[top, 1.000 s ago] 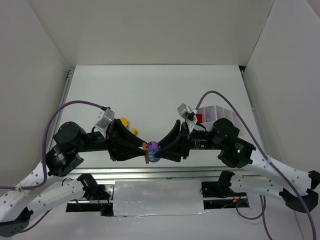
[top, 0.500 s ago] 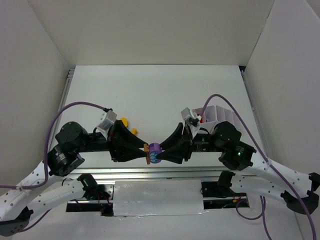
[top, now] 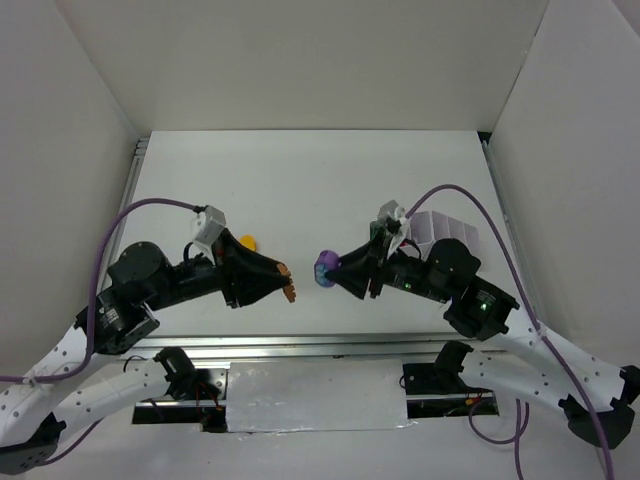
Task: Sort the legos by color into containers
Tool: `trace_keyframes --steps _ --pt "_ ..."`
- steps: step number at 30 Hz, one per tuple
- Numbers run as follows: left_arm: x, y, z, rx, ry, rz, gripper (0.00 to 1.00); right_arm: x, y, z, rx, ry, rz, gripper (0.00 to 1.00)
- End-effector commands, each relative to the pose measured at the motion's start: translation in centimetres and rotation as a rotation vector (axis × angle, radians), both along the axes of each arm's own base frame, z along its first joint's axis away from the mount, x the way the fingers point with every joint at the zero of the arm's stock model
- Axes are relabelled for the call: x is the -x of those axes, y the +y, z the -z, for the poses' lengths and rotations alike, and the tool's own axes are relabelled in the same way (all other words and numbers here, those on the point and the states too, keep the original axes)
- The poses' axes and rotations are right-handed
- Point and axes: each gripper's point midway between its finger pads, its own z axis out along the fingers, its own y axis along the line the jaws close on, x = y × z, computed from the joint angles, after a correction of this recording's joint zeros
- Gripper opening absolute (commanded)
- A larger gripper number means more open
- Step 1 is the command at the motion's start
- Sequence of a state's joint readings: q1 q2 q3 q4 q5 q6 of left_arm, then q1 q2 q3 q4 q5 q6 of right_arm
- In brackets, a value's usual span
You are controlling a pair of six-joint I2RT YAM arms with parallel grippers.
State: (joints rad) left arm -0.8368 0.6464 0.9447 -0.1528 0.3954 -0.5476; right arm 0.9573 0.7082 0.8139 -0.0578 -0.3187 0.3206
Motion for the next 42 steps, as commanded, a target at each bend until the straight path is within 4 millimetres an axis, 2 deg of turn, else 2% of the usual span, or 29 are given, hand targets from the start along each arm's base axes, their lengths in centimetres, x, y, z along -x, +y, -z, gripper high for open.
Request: trace_keyframes --steps 1,2,3,4,5,6,8,10,11,13,15,20,24,30,42 --pt "-4.4 2.4 1.2 -0.105 0.073 -0.296 0.00 -7.4 -4.0 2.8 0.147 0.080 0.399 0.00" --pt "-6.2 3.5 1.7 -0.145 0.099 -0.415 0.00 -11.1 -6.9 4.2 0.241 0.139 0.607 0.00" --pt "-7.0 4.6 3.8 -0.230 0.148 -0.490 0.00 -12.8 -8.7 4.8 0.280 0.187 0.727 0.00" --pt "-7.7 5.4 4.9 -0.279 0.168 -0.548 0.00 -14.3 -10.4 5.7 0.344 0.226 0.830 0.00" --pt "-8.6 6.1 5.9 -0.343 0.173 -0.608 0.00 -16.4 -13.7 7.4 0.488 0.295 0.998 0.00" --pt "-8.6 6.7 7.3 -0.406 0.188 -0.623 0.00 -17.2 -14.9 7.9 0.546 0.319 1.063 0.00" --pt "-9.0 7.5 8.4 -0.456 0.193 -0.665 0.00 -18.8 -18.0 9.5 0.700 0.373 1.224 0.00" --pt "-8.7 8.1 8.5 -0.449 0.179 -0.672 0.00 -19.7 -19.0 10.2 0.755 0.389 1.265 0.00" --pt "-8.6 8.4 9.1 -0.463 0.171 -0.676 0.00 -20.3 -20.1 9.9 0.758 0.397 1.297 0.00" --pt "-8.4 8.8 9.0 -0.448 0.145 -0.676 0.00 -21.2 -20.7 10.3 0.785 0.411 1.311 0.00" --pt "-8.2 9.1 9.8 -0.465 0.143 -0.673 0.00 -22.0 -21.3 9.6 0.806 0.400 1.325 0.00" --pt "-7.8 9.3 11.2 -0.478 0.148 -0.664 0.00 -23.8 -21.5 9.4 0.878 0.376 1.320 0.00" --pt "-7.4 9.4 11.1 -0.464 0.141 -0.651 0.00 -24.9 -22.3 11.2 0.932 0.422 1.302 0.00" --pt "-7.2 9.2 11.2 -0.462 0.141 -0.637 0.00 -24.6 -23.2 13.5 0.983 0.479 1.315 0.01" --pt "-7.1 8.6 11.7 -0.479 0.148 -0.603 0.00 -24.2 -23.6 14.9 0.997 0.503 1.314 0.06"
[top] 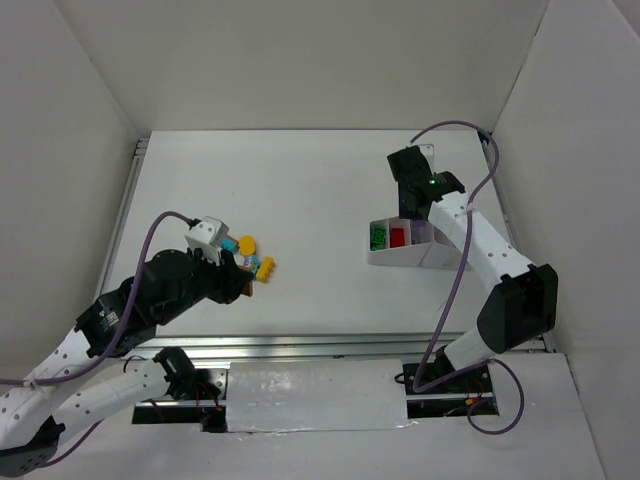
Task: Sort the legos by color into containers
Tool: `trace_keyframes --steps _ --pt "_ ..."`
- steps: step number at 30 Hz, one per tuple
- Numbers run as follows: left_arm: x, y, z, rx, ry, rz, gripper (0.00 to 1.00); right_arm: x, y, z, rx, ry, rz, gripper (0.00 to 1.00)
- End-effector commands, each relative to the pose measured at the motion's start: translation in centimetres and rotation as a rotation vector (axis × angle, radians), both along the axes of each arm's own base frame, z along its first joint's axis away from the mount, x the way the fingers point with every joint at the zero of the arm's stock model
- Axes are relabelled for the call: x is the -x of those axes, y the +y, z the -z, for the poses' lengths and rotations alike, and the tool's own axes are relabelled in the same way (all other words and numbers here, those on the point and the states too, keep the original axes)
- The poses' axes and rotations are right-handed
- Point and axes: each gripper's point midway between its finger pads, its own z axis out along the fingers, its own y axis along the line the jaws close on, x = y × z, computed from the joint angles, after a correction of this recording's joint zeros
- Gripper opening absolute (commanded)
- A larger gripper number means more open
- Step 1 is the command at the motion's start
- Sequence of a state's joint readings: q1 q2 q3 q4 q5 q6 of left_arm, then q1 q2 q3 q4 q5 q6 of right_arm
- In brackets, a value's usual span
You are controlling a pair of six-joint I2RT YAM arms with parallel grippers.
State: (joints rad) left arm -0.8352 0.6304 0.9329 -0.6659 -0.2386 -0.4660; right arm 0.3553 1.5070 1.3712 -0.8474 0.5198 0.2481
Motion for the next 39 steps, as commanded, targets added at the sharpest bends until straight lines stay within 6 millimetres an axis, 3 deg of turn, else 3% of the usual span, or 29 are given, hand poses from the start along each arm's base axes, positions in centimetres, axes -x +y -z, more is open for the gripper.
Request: trace_keyframes --steps 1,3,9,15,22,28,29,32,33,34,35,36,37,38,39 --pt "-0.3 -0.5 -0.5 0.004 -0.028 0.022 0.00 -0.1 -0.5 -0.4 0.006 -0.023 0.018 0.07" --pt "-0.3 -0.5 -0.5 0.002 -0.027 0.025 0.00 0.1 -0.6 0.0 0.004 -0.013 0.021 0.16" --pt "-0.2 -0.8 -0.4 -0.001 -0.023 0.037 0.00 0.0 -0.9 0.8 0.006 0.012 0.038 0.21" --pt "-0.2 -0.6 -0.5 0.004 -0.027 0.033 0.00 0.1 -0.8 1.1 -0.004 0.021 0.032 0.33" --pt "-0.4 -0.4 -0.4 0.001 -0.022 0.013 0.00 0.4 -0.6 1.5 -0.018 0.030 0.027 0.63" --pt "-0.4 -0.4 -0.5 0.004 -0.024 0.007 0.00 0.5 -0.2 0.3 -0.054 0.007 0.018 0.68" --pt "-0.4 -0.4 -0.6 0.008 -0.025 0.006 0.00 0.6 1.1 0.1 -0.115 0.008 -0.021 0.68" --pt "0.0 -1.1 -2.0 0.072 -0.029 0.032 0.00 1.3 5.3 -3.5 -0.343 -0.107 -0.204 0.69" --pt "0.1 -1.8 -3.5 0.134 -0.045 0.051 0.00 3.9 9.6 -7.0 -0.555 -0.162 -0.427 0.73" --pt "0.5 -2.4 -4.4 0.173 -0.051 0.081 0.00 5.0 12.1 -8.0 -0.670 -0.222 -0.578 0.76" --pt "1.5 -3.5 -5.6 0.227 -0.047 0.157 0.00 8.0 14.1 -11.2 -0.785 -0.305 -0.733 0.80" --pt "2.1 -4.0 -7.2 0.290 -0.051 0.185 0.00 12.1 16.8 -10.5 -0.953 -0.228 -0.931 0.85" --pt "2.4 -4.7 -9.0 0.350 -0.081 0.223 0.00 13.4 18.3 -13.9 -1.071 -0.336 -1.035 0.88" --pt "3.7 -5.7 -10.3 0.397 -0.079 0.314 0.00 16.8 19.4 -15.5 -1.146 -0.362 -1.157 0.90" --pt "4.4 -6.3 -11.6 0.440 -0.080 0.359 0.00 18.9 20.2 -16.1 -1.193 -0.364 -1.244 0.91"
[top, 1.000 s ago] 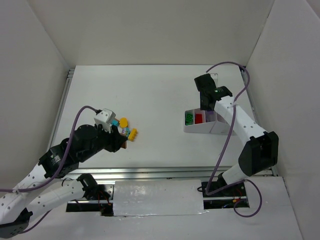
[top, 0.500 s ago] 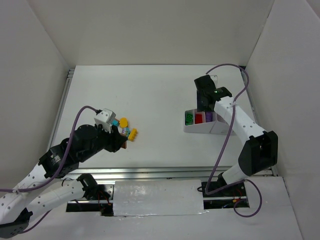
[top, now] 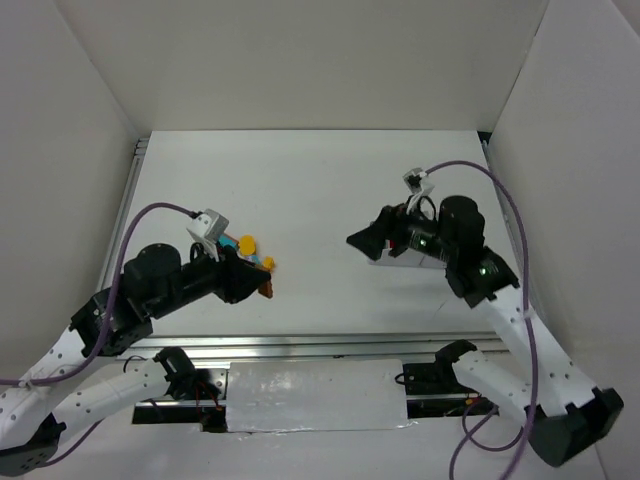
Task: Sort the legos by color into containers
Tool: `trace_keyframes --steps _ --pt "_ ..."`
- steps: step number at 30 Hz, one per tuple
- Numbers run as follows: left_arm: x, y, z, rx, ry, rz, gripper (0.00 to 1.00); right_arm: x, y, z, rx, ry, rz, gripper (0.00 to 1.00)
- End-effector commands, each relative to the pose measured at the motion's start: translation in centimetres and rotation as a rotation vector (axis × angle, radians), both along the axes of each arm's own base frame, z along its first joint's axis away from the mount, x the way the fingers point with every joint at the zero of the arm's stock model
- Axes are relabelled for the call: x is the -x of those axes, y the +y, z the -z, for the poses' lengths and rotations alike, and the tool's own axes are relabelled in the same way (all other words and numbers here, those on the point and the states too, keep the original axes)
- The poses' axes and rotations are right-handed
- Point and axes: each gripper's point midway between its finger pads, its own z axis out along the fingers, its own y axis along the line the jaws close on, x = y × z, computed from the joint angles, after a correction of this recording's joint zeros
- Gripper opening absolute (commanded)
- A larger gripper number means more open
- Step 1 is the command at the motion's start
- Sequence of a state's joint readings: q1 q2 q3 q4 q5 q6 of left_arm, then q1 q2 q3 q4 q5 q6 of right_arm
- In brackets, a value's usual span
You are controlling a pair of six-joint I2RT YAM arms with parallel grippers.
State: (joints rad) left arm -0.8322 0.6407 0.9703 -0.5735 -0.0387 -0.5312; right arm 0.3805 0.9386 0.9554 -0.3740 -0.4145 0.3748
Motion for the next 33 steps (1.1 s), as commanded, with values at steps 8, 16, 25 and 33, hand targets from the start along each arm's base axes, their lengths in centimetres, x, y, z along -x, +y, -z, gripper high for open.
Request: trace_keyframes --steps 8,16,25,33 --pt "7.1 -6.5 -13.1 0.516 -0.102 0.534 0.00 18.2 9.1 -11.4 -0.545 -0.379 -0.837 0.95" --pt "6.9 -7.0 -13.2 0.529 -0.113 0.557 0.00 19.2 11.9 -13.1 -0.560 -0.405 -0.828 0.94" --pt "7.5 -7.0 -13.2 0.529 -0.128 0.592 0.00 19.2 12.8 -14.2 -0.582 -0.397 -0.837 0.58" --pt "4.3 -5.8 -11.4 0.423 -0.099 0.370 0.55 17.6 13.0 -12.6 -0.510 -0.373 -0.749 0.00"
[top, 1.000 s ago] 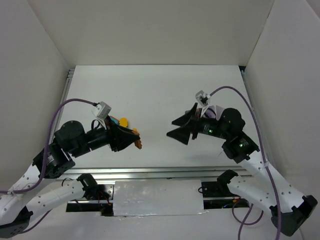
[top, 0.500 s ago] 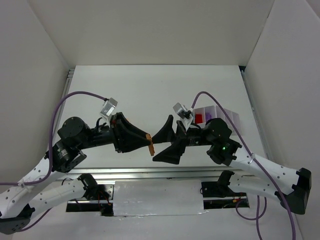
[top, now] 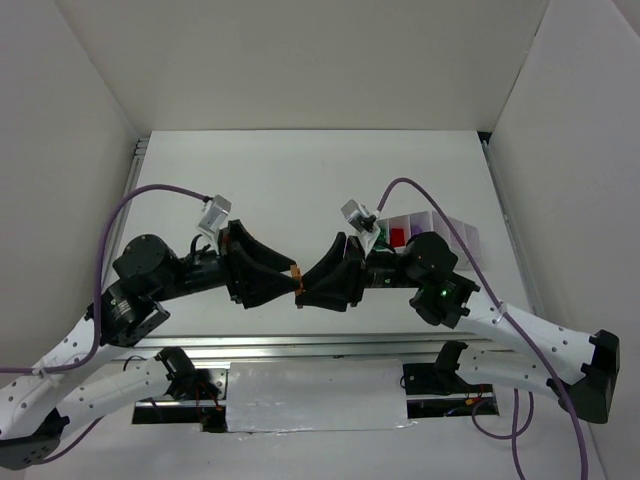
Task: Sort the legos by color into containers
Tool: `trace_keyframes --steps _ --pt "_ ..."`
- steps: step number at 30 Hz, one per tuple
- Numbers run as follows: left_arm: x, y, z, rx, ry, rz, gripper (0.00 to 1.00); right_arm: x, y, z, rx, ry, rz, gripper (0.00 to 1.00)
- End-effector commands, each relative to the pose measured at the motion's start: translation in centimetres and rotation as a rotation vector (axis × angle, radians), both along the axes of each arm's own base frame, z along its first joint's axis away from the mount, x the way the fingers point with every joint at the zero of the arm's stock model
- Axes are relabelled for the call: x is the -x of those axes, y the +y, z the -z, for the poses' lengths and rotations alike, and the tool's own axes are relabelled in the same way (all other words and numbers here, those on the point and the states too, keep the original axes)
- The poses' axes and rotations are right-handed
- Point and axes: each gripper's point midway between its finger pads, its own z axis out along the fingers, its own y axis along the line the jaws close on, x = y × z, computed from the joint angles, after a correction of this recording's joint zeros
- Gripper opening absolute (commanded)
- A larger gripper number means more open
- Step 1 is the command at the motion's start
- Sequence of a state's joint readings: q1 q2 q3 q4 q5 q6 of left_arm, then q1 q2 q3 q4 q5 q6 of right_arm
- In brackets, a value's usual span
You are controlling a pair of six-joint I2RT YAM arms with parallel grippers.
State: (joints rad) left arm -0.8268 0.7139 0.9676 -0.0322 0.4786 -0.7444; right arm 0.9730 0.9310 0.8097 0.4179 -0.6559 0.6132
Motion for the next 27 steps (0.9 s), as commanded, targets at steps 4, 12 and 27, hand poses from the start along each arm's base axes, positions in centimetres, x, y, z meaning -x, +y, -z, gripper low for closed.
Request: trace_keyframes --steps 4,12,27 --pt "-7.7 5.9 2.4 -0.200 0.111 -0.579 1.00 -6.1 -1.4 4.3 0.207 0.003 0.355 0.00" --pt "-9.5 17.6 6.5 -0.468 0.174 -1.119 1.00 -20.0 -17.9 12.9 0.646 0.281 1.178 0.00" --pt "-8.9 18.5 13.9 -0.629 0.154 -1.099 0.99 -26.6 -33.2 15.6 1.216 0.444 1.690 0.00"
